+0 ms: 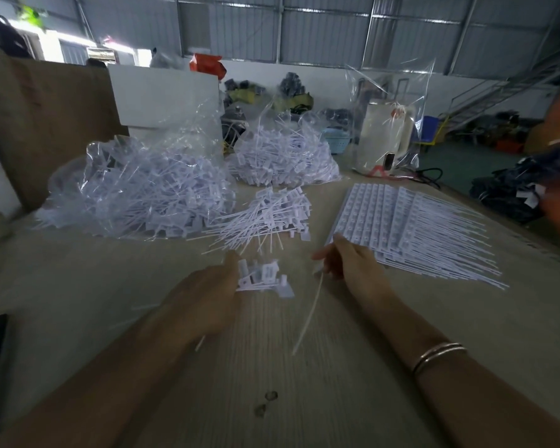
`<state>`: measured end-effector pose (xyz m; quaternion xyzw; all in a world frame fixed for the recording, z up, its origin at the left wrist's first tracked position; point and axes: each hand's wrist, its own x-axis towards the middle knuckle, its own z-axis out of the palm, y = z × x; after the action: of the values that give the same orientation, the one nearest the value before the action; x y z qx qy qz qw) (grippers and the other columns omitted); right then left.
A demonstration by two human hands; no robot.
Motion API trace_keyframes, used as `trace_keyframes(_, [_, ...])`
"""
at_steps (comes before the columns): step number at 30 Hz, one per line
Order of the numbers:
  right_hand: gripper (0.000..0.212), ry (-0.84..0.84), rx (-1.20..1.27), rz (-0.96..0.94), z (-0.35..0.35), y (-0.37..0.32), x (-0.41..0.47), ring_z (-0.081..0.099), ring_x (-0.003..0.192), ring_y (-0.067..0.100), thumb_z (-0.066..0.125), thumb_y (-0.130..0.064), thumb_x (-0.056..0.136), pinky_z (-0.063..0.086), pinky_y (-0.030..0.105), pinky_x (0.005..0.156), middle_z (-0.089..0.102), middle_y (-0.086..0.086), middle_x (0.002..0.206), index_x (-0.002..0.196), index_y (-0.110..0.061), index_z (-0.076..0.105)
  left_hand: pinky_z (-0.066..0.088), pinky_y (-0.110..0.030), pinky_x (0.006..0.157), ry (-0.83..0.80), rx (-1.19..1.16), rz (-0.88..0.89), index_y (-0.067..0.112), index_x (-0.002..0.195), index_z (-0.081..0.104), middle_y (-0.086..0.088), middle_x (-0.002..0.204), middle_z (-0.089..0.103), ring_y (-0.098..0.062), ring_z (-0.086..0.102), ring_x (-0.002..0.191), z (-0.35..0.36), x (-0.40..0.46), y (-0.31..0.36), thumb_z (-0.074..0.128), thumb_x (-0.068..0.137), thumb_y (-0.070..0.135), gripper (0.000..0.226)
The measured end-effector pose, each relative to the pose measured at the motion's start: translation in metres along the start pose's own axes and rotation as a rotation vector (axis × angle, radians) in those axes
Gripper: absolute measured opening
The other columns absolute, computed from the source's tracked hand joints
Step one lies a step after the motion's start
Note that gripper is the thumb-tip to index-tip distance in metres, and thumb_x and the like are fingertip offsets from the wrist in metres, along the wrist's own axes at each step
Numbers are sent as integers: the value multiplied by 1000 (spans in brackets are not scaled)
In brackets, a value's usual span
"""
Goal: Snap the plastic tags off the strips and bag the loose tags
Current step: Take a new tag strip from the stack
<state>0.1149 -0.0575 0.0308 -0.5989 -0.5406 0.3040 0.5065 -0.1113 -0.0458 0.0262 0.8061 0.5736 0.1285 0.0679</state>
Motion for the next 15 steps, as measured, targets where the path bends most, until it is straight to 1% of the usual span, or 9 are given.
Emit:
trace_keyframes(2, [53,-1,16,-9,1,1,-1,55,55,2,29,-38,101,47,23,66,62,-5,59,72,-21,71,45,-30,68,-11,-193,4,24,125,35,-3,110,61,-14,57,83,-4,7,-2,54,91,23,39])
trace_keyframes(3, [53,5,45,-20,1,1,-1,55,56,1,30,-38,101,47,20,63,62,-5,59,73,-20,71,47,-32,75,13,-285,19,20,129,36,-4,109,59,-17,58,87,-8,13,-2,54,91,19,41])
trace_keyframes(5, [52,24,107,-22,-1,2,-1,55,57,3,30,-38,101,46,18,59,61,-5,60,74,-18,71,49,-38,82,97,-347,57,15,139,32,0,113,55,-24,59,95,-22,28,0,48,95,18,47])
trace_keyframes(6, [52,31,112,-11,-2,2,-1,55,58,4,30,-38,101,46,19,61,61,-4,60,75,-18,71,49,-37,79,140,-327,71,16,144,27,1,116,53,-25,60,95,-31,38,2,45,97,20,50])
trace_keyframes(8, [50,34,34,3,-1,3,2,54,59,3,30,-37,101,43,21,64,60,-4,63,75,-21,70,46,-31,68,221,-265,58,20,148,19,-16,123,57,-29,62,90,-49,63,8,42,99,23,54])
trace_keyframes(9, [48,26,-27,-1,0,4,3,53,59,2,30,-35,101,41,19,63,60,-4,65,76,-23,69,44,-30,68,261,-234,33,20,148,17,-21,126,55,-31,61,92,-57,78,11,41,99,24,55])
trace_keyframes(12, [43,-12,-149,-42,3,4,4,52,56,-6,32,-32,101,37,7,54,60,-7,68,79,-25,68,42,-38,86,359,-146,17,14,149,13,-25,134,46,-38,51,113,-59,116,22,41,99,21,58])
trace_keyframes(13, [43,-22,-162,-51,3,3,4,52,54,-9,32,-32,101,37,5,52,59,-8,67,80,-24,69,41,-41,90,338,-111,29,12,149,11,-25,135,43,-39,49,115,-52,126,24,42,98,19,60])
trace_keyframes(15, [42,-51,-205,-60,1,0,3,53,58,-10,33,-32,101,37,5,53,59,-10,68,83,-23,69,39,-45,99,175,24,8,8,148,9,-25,142,34,-39,42,123,-29,140,23,45,97,23,65])
